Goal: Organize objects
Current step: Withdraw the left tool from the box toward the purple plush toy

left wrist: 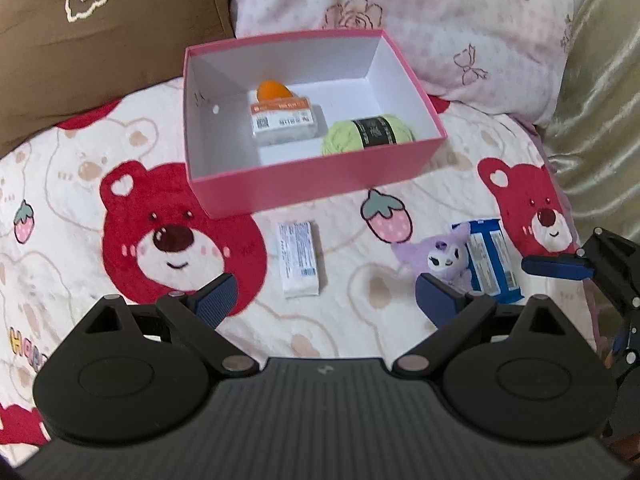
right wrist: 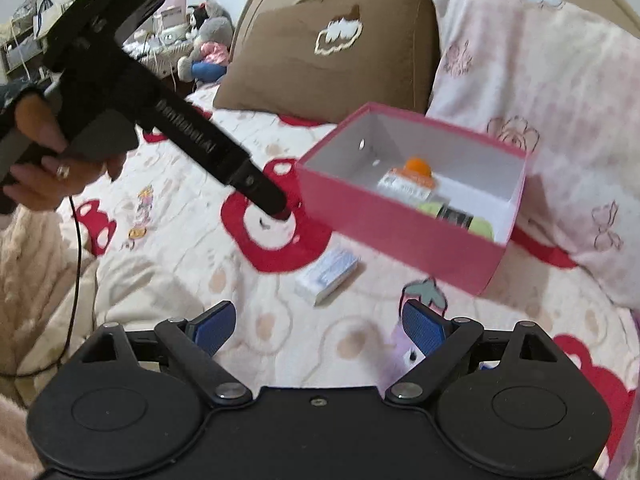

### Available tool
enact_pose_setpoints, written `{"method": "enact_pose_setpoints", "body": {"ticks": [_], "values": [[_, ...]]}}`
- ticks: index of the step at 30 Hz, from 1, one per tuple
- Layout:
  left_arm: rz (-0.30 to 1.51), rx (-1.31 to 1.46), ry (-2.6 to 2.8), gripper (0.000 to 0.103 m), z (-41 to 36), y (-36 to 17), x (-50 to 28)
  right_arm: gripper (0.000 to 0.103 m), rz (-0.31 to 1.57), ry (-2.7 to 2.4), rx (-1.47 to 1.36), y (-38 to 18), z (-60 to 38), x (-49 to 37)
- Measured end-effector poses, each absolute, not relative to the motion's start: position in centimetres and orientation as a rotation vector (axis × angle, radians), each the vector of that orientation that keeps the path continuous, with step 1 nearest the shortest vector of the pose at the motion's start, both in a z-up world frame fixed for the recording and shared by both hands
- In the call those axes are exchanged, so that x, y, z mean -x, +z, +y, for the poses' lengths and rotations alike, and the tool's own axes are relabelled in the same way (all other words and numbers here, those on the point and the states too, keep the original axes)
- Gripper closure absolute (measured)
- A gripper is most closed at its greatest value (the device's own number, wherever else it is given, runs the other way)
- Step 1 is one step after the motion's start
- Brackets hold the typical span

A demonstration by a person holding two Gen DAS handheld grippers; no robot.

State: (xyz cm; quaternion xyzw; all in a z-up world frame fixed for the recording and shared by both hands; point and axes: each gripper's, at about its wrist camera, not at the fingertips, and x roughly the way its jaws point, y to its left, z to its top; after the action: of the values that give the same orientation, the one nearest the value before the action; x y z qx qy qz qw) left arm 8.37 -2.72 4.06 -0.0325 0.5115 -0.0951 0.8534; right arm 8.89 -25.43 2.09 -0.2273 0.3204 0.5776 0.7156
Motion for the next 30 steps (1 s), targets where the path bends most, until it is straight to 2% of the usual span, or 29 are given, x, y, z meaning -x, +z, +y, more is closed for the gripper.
{"method": "enact_pose_setpoints", "body": {"ticks": [11,16,30], "values": [[1.057,0.212,-0.252,0.007,-4.9,0.2,-7.2,0.01,0.749,1.106,0.377,-2.3,-27.8,-10.2],[1.027,0.165,-0.262,0.007,-7.1,-0.8,-6.8,0.01,0.795,1.071,0.297,-4.4,-28.8,-11.2],[1.06,0.204,-0.32,0.009,-10.3,-5.9,-7.3,0.01,0.785,1.008,0.301,-8.0,-29.5,-12.5]]}}
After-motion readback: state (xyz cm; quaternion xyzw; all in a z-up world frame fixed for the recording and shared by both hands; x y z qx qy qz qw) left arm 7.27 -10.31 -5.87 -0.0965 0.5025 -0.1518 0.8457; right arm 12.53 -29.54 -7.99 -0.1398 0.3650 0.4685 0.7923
